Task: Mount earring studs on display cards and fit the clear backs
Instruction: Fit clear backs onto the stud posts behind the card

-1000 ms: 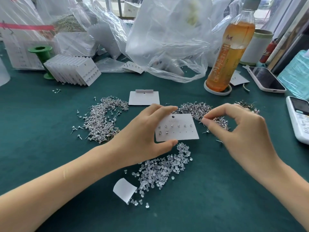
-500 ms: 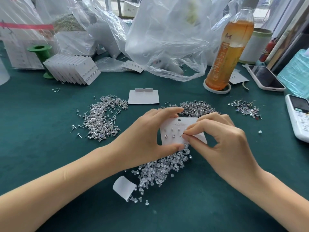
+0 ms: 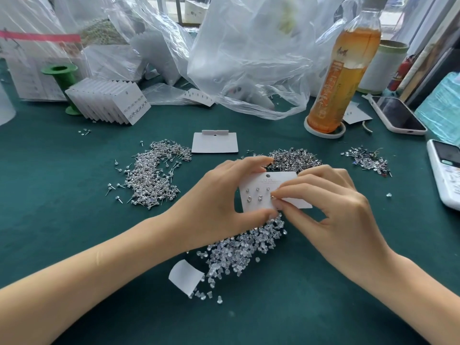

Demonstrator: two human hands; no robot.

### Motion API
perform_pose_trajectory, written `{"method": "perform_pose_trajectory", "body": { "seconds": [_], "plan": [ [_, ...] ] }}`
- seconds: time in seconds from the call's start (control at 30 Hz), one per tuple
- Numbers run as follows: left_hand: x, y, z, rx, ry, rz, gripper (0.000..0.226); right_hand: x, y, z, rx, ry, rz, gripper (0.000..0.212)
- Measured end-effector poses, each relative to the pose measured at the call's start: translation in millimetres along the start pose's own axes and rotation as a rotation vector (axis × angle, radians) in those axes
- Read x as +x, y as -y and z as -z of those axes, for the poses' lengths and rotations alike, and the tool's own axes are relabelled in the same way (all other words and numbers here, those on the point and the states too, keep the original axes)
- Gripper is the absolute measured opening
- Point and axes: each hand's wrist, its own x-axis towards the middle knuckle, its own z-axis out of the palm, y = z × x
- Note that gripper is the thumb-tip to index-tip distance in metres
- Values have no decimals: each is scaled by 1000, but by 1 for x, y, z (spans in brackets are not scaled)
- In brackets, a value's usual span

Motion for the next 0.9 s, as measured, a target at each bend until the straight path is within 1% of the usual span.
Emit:
{"method": "perform_pose_trajectory", "body": {
  "seconds": [0.13, 0.3, 0.37, 0.43, 0.53, 0.63, 0.77, 0.9],
  "plan": [
    [0, 0, 0, -7, -4, 13, 71, 3, 0, 5, 82, -20, -90, 11],
    [0, 1, 0, -25, -7, 19, 70, 6, -4, 11, 148, -49, -182, 10],
    [0, 2, 0, -37, 2, 24, 70, 6, -8, 13, 137, -79, -224, 10],
    [0, 5, 0, -73, 16, 45, 70, 5, -16, 15, 59, -85, -275, 9],
    [1, 9, 0, -88, 22, 90, 72, 3, -33, 17, -145, 3, -356, 8],
    [1, 12, 0, -67, 9, 111, 73, 2, -42, 19, -209, 107, -419, 10],
    [2, 14, 0, -33, -22, 138, 74, 1, -43, 20, -241, 168, -378, 10],
    [1, 14, 1, -15, -13, 136, 74, 1, -42, 19, -288, 229, -310, 10]
  ]
}}
